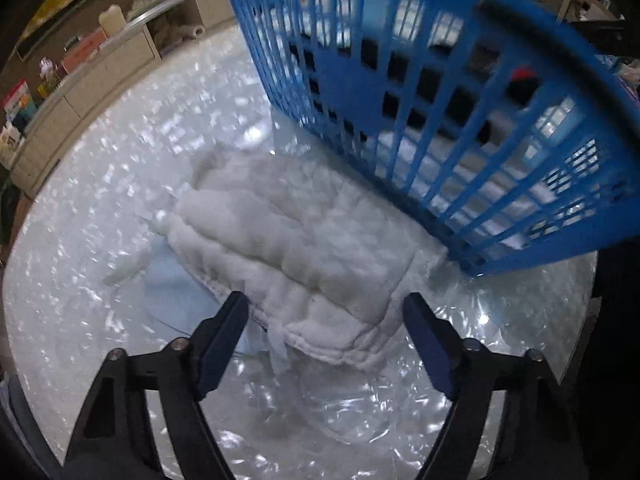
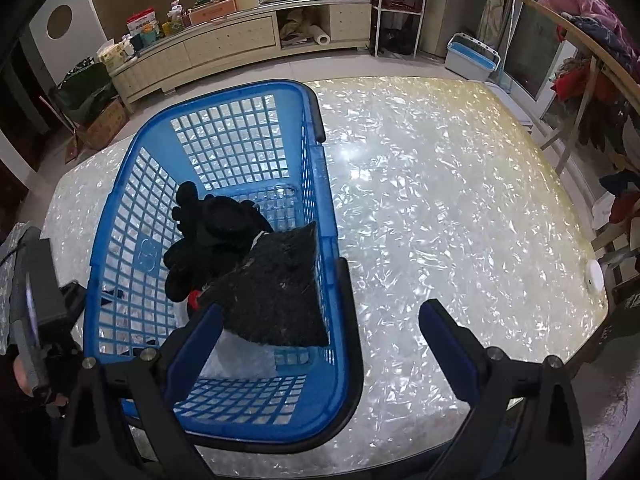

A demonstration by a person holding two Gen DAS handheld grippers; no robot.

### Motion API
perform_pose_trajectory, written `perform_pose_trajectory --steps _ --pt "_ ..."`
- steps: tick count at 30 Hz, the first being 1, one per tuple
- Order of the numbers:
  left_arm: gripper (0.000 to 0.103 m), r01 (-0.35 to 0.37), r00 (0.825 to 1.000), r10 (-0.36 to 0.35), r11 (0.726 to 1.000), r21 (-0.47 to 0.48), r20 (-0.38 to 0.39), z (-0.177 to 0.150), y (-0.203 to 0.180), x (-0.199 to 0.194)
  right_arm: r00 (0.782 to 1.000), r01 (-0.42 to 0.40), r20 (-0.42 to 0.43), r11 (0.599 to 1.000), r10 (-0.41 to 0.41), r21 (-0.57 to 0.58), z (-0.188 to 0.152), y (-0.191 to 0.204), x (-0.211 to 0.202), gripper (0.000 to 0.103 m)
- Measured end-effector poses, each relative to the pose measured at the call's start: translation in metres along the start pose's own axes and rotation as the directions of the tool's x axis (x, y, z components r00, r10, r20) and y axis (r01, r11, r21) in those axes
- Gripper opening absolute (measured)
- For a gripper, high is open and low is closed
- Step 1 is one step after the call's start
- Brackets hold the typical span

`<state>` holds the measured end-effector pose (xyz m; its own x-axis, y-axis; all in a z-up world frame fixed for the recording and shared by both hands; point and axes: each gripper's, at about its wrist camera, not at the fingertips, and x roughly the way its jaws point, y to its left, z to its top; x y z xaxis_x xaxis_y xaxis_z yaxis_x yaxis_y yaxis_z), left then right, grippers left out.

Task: Organize soft objects
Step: 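Move the left gripper down to the white quilted pad, then grasp the white quilted pad edge with the left gripper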

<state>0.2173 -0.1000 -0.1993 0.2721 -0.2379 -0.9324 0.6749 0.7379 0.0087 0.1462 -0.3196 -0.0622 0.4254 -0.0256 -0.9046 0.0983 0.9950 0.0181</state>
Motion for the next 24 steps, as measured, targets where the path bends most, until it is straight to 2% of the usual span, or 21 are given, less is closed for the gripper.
perform_pose_trajectory --steps 2,3,5,7,10,17,24 --pt "0.074 0.009 1.0 -0.009 1.0 -0.012 0.01 0.0 0.0 0.004 1.0 -0.001 -0.004 1.0 0.001 0.004 0.001 -0.001 0.003 0.099" --pt "0.068 0.011 1.0 -0.011 1.0 -0.013 0.012 0.001 0.0 0.005 1.0 0.0 -0.006 1.0 0.0 0.006 0.002 -0.002 0.004 0.099" --pt "0.054 0.01 1.0 -0.009 1.0 -0.019 0.016 0.002 0.002 0.004 1.0 -0.004 -0.006 1.0 0.004 0.006 0.002 -0.002 0.004 0.099" --pt "0.032 0.011 1.0 -0.011 1.0 -0.026 0.02 0.004 0.006 0.002 1.0 -0.007 -0.005 1.0 0.007 0.003 0.002 -0.001 0.004 0.099" --pt "0.019 0.012 1.0 -0.011 0.999 -0.042 0.023 0.004 0.011 -0.002 1.0 -0.011 -0.007 1.0 0.011 -0.003 0.001 0.0 0.004 0.099" --pt "0.017 0.002 0.999 0.001 0.998 -0.07 0.046 -0.001 0.011 -0.016 1.0 -0.014 -0.001 1.0 0.014 -0.01 -0.001 0.003 0.0 0.099" --pt "0.017 0.006 0.995 0.006 0.992 -0.129 0.098 -0.001 0.015 -0.063 0.999 -0.023 0.025 0.999 0.024 -0.032 -0.006 0.013 -0.012 0.099"
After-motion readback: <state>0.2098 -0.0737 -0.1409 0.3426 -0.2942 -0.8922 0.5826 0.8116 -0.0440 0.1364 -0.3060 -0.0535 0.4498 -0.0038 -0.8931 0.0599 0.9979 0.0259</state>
